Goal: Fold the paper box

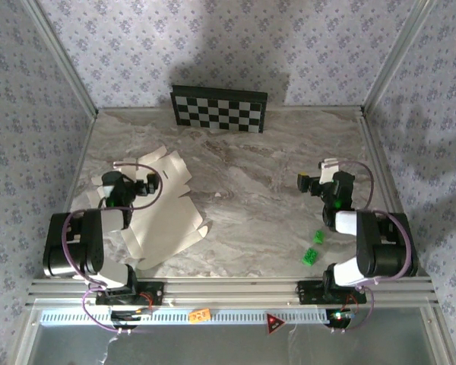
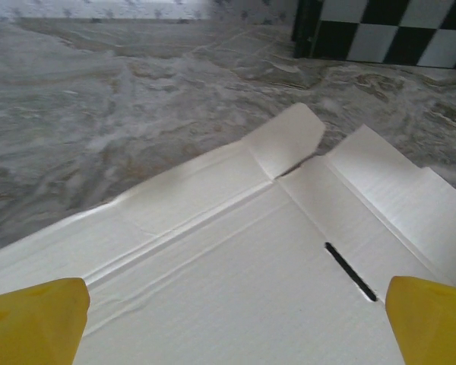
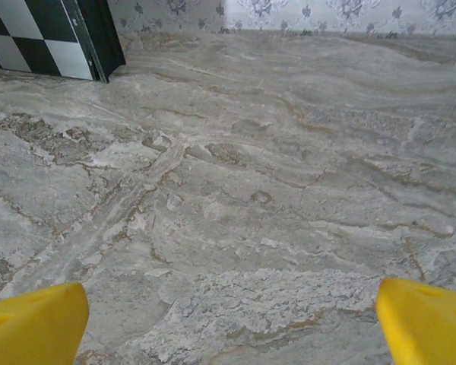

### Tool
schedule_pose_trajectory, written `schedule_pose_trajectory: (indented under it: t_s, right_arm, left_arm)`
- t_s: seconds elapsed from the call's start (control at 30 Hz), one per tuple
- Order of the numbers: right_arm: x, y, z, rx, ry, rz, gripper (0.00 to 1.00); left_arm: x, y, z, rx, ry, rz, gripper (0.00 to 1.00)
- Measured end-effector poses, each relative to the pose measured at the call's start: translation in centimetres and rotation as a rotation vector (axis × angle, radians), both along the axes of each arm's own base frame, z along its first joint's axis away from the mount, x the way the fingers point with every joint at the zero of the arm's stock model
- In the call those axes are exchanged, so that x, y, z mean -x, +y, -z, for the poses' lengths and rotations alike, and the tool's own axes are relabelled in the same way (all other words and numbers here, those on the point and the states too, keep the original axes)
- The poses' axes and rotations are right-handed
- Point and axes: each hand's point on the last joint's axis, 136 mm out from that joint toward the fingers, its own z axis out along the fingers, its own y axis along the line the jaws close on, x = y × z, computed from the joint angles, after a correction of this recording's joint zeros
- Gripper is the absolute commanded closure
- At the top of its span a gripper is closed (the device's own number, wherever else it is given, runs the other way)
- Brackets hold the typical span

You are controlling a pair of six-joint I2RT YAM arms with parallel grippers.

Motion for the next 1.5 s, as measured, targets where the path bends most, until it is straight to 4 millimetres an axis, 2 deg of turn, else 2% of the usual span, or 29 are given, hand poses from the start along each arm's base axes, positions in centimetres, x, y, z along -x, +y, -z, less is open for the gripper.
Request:
schedule_pose_trajectory:
  t_s: [0.17, 0.3, 0.4, 0.5, 0.67, 0.8, 0.93, 1.0, 1.13, 1.23, 1.5]
  right_arm:
    - [-0.5, 0.7, -2.9, 0.019, 0.001, -0.002, 0.01]
    - [-1.2, 1.9, -5.5, -0.008, 0.040, -0.016, 0.03]
    - [-1.5, 3.4, -6.7, -0.060, 0.094, -0.030, 0.05]
    - [-1.0, 5.7, -6.9, -0.121, 0.164, -0.061, 0.07]
    - [0.8, 11.0, -5.9, -0.194, 0.297, -0.147, 0.09]
    - [2.4, 15.4, -4.4, -0.217, 0.413, -0.219, 0.10]
    - [4.0, 18.9, -3.4, -0.217, 0.492, -0.276, 0.10]
    - [4.8, 20.3, -2.9, -0.217, 0.520, -0.297, 0.10]
    - [6.0, 22.0, -1.9, -0.226, 0.570, -0.314, 0.10]
    - [6.6, 22.9, -1.2, -0.241, 0.603, -0.310, 0.10]
    - [7.1, 23.5, -0.6, -0.276, 0.640, -0.287, 0.10]
  left_arm:
    - [-0.4, 1.5, -2.6, 0.015, 0.012, -0.113, 0.01]
    - [-0.6, 1.9, -4.2, 0.099, 0.070, -0.177, 0.04]
    - [-0.5, 1.1, -4.2, 0.177, 0.144, -0.190, 0.06]
    - [0.2, -1.0, -2.8, 0.235, 0.256, -0.167, 0.07]
    - [2.2, -4.3, 1.5, 0.294, 0.493, -0.122, 0.08]
    - [4.5, -5.7, 4.4, 0.294, 0.647, -0.097, 0.08]
    - [6.1, -6.6, 6.4, 0.295, 0.748, -0.077, 0.09]
    - [6.1, -6.8, 6.7, 0.294, 0.766, -0.071, 0.10]
    - [5.7, -8.0, 6.7, 0.294, 0.773, -0.036, 0.10]
    - [5.4, -10.0, 6.5, 0.300, 0.774, 0.010, 0.10]
    - [4.4, -17.9, 5.9, 0.366, 0.767, 0.130, 0.11]
